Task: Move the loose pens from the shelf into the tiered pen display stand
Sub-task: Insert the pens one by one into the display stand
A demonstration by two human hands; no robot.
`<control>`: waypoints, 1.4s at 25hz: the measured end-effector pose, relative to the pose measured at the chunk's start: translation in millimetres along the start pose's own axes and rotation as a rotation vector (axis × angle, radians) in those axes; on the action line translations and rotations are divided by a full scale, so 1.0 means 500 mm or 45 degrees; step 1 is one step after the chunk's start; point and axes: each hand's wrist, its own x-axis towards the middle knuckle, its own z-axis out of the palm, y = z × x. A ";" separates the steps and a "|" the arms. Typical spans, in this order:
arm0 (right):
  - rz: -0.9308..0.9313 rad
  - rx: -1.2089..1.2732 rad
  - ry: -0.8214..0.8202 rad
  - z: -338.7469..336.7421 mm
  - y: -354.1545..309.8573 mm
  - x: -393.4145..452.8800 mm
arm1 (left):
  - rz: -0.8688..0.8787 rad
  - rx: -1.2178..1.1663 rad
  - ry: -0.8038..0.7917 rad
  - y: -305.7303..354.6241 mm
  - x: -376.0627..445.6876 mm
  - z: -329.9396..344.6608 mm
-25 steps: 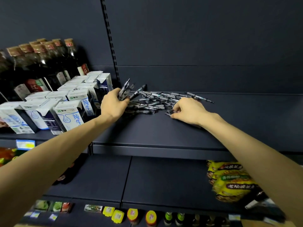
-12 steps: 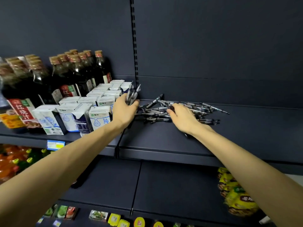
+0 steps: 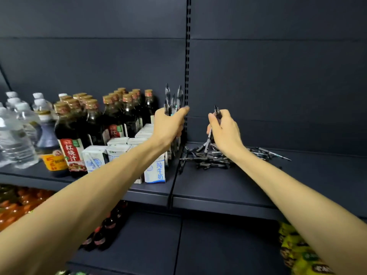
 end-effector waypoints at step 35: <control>-0.216 0.870 -1.229 1.273 -0.919 -0.238 | 0.046 0.887 1.453 0.082 -0.151 -1.514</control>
